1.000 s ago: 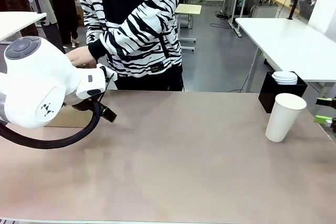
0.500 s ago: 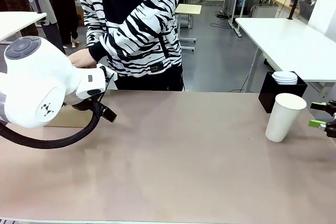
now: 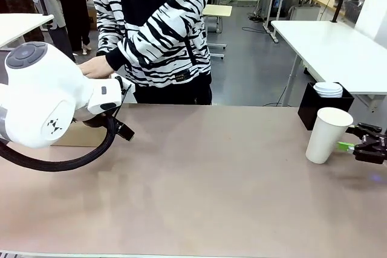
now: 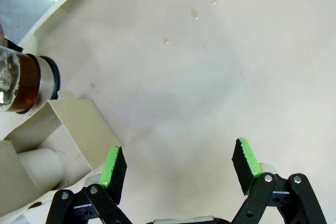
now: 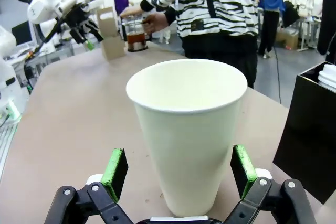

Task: Pour a drink into a cup and package it in a carrier.
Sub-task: Pick up the 600 ml Paper Cup and place it in the middle top area of the table.

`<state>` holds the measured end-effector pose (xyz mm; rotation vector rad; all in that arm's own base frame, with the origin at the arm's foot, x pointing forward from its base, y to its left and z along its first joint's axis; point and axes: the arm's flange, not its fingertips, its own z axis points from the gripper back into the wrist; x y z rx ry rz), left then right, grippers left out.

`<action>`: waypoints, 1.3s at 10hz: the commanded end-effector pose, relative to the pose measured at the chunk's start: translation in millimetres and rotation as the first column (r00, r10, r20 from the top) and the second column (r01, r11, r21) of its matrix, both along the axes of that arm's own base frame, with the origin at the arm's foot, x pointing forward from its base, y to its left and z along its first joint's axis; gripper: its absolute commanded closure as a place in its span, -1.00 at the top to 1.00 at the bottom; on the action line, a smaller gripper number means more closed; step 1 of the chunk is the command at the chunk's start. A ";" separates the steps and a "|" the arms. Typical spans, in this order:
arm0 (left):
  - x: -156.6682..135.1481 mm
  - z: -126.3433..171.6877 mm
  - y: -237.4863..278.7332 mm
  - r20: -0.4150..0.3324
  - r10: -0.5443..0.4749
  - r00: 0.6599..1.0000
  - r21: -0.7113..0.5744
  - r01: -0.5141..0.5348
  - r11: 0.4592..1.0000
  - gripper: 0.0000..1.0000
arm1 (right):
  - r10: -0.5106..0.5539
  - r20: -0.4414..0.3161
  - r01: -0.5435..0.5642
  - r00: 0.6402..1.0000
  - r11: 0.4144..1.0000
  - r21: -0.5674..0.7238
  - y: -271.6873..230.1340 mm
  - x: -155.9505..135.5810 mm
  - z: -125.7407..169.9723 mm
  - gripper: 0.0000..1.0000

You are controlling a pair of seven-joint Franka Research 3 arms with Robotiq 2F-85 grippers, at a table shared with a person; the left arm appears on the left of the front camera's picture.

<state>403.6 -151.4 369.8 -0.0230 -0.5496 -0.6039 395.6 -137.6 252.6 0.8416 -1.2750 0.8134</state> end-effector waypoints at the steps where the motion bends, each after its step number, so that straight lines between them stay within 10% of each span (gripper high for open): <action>1: -0.3 0.4 -0.1 0.001 -0.001 1.000 -0.001 0.001 1.000 1.00 | -0.011 0.053 0.010 0.999 1.000 0.029 0.5 17.5 -3.4 1.00; 10: -0.3 0.4 -0.1 0.001 -0.001 1.000 -0.001 0.001 1.000 1.00 | 0.103 0.037 -0.105 0.994 0.991 0.085 46.8 50.9 -26.3 1.00; 11: -0.3 0.4 -0.1 0.001 -0.001 1.000 -0.001 0.001 1.000 1.00 | 0.101 0.044 -0.104 0.994 0.991 0.089 47.0 52.0 -26.9 0.61; 13: -0.3 0.4 -0.1 0.001 -0.001 1.000 -0.001 0.001 1.000 1.00 | 0.111 0.001 -0.111 0.994 0.991 0.078 46.3 46.5 -26.1 0.60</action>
